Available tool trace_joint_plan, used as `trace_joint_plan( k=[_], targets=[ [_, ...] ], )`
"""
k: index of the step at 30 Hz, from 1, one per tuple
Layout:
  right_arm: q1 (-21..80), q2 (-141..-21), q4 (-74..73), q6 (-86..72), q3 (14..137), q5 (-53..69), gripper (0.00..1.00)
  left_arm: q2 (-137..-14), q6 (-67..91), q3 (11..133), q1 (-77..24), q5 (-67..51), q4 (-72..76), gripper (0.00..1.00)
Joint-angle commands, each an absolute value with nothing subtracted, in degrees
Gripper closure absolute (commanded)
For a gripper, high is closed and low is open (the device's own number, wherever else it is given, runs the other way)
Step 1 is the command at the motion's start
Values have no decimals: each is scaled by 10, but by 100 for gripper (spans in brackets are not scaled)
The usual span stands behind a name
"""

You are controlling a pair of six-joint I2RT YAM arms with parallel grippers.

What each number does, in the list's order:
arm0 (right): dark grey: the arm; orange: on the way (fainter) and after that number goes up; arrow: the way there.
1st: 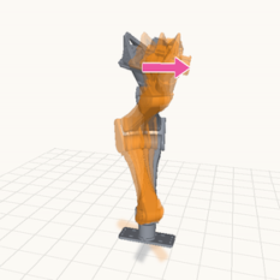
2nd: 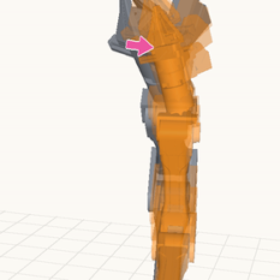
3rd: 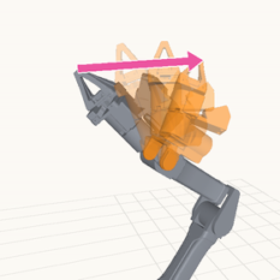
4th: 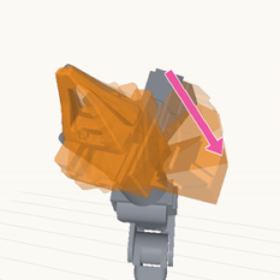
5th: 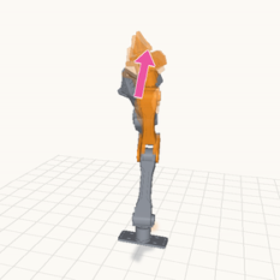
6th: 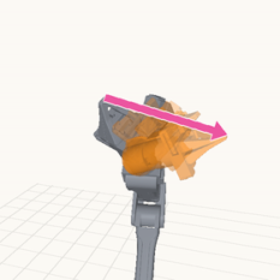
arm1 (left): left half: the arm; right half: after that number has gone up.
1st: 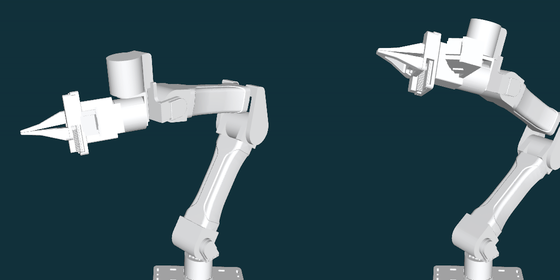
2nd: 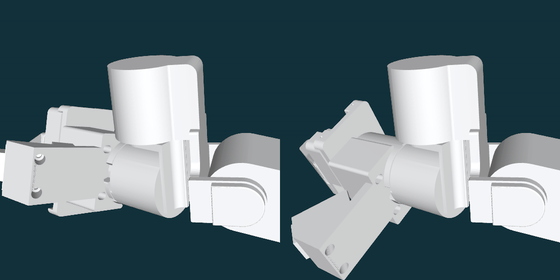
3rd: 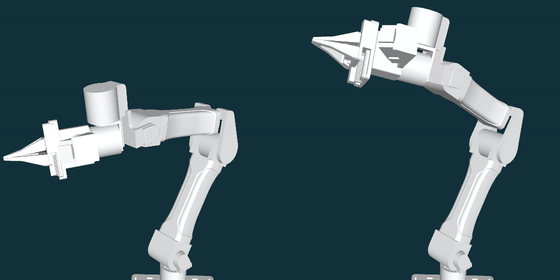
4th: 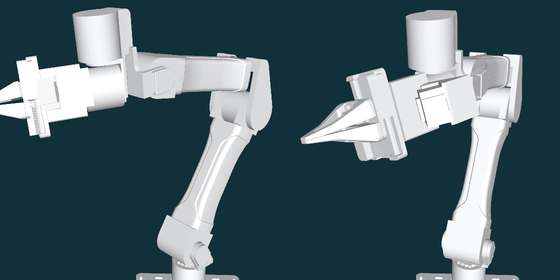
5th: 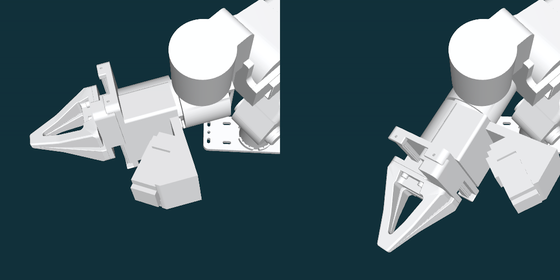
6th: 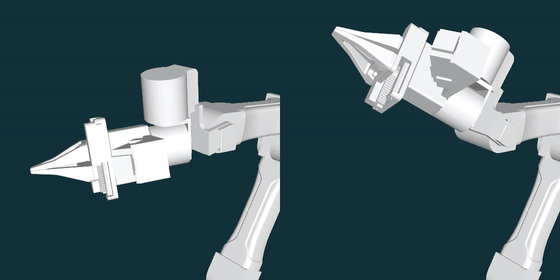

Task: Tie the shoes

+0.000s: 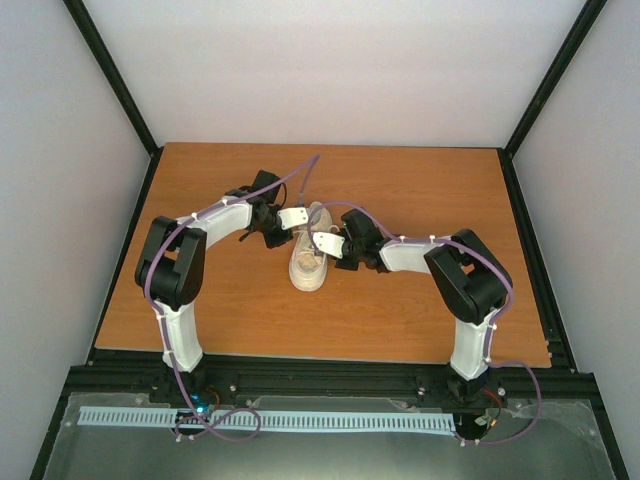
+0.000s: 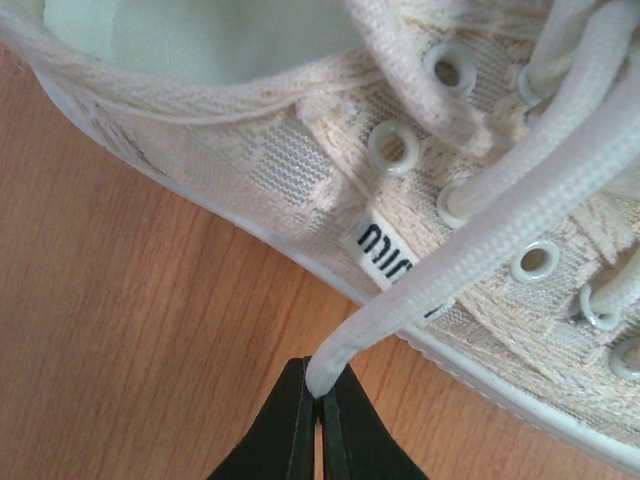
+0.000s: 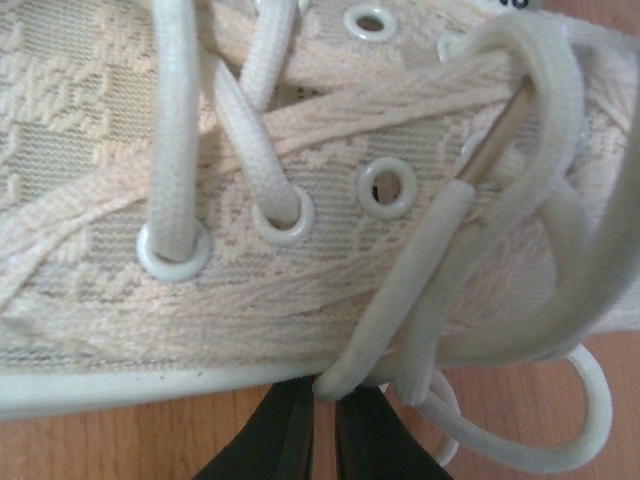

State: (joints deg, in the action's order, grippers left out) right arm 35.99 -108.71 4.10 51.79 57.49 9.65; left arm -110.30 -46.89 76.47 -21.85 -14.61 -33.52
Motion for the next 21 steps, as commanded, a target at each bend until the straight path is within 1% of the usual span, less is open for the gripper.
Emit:
trace_joint_plan(
  k=[1,2,12,17,21],
  targets=[
    [364,-1066,36,511,575,102,96,-1083,-463,786,-216,-155,-347,99],
    [364,-1058,30,510,570,97,97,-1081,-463,787,-216,-153,-348,99],
    [360,-970,-21,510,496,68,97,-1074,-446,773,-211,-138,-348,99],
    [355,-925,-37,499,478,107,95,-1073,-436,766,-201,-121,-349,99],
    [328,-887,-12,445,466,179,94,-1061,-411,776,-168,-159,-367,99]
  ],
)
